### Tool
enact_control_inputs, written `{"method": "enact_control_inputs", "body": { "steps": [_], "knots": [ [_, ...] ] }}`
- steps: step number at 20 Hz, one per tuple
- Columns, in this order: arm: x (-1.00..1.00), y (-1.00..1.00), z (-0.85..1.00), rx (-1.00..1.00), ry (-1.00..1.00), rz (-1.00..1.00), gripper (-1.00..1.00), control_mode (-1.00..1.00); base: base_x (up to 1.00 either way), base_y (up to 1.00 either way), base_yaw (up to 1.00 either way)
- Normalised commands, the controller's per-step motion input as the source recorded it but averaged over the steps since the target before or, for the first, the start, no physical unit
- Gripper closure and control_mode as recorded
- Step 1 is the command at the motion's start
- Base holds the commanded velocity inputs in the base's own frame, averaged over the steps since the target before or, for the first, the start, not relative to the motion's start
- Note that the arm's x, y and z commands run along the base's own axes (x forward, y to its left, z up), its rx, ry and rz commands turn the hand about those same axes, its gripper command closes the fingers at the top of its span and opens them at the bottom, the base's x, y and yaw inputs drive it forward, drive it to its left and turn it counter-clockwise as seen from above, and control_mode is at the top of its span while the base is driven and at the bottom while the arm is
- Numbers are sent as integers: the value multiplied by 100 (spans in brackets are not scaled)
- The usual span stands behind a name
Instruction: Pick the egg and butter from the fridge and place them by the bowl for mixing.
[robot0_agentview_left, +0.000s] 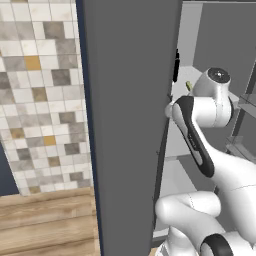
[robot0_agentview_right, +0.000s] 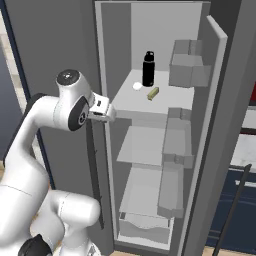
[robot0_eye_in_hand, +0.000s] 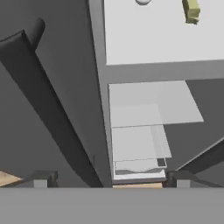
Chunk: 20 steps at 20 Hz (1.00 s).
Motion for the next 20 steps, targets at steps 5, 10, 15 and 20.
{"method": "enact_control_inputs", "body": {
  "steps": [5, 10, 15, 20],
  "knots": [
    [10, -44, 17, 0, 0, -7, -100, -100, 0, 0, 0],
    [24, -43, 23, 0, 0, 0, -100, -100, 0, 0, 0],
    [25, -42, 27, 0, -7, 2, -100, -100, 0, 0, 0],
    [37, -35, 23, 0, -3, 0, -100, -100, 0, 0, 0]
  ]
}}
